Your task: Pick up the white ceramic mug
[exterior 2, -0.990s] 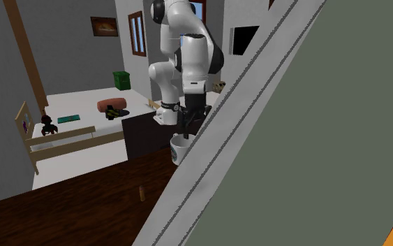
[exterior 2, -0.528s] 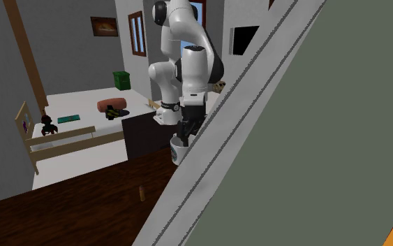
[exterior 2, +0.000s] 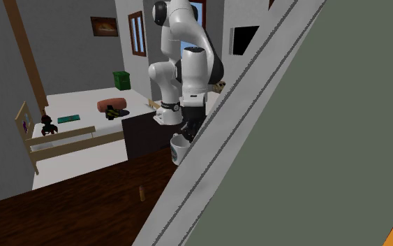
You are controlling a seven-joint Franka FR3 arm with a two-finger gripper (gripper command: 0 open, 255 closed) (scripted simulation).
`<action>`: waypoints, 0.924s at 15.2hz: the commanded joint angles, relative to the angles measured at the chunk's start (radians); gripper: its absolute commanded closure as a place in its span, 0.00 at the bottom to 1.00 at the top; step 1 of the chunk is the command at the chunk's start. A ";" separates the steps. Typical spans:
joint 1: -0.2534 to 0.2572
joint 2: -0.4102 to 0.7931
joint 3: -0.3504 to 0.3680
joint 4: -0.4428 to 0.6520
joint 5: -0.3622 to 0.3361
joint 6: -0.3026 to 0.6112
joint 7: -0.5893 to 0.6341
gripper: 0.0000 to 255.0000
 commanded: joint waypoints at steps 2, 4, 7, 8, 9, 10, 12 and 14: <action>0.000 0.000 0.000 0.000 0.000 0.000 0.000 1.00; 0.001 -0.007 -0.002 0.004 -0.004 -0.011 0.002 1.00; 0.005 -0.034 -0.007 0.014 -0.017 -0.046 0.011 1.00; 0.006 -0.043 -0.008 0.017 -0.021 -0.058 0.013 1.00; 0.007 -0.051 -0.010 0.021 -0.025 -0.070 0.016 1.00; 0.008 -0.060 -0.011 0.025 -0.029 -0.082 0.019 1.00; 0.010 -0.076 -0.013 0.033 -0.036 -0.106 0.023 1.00; 0.012 -0.091 -0.015 0.043 -0.043 -0.130 0.028 1.00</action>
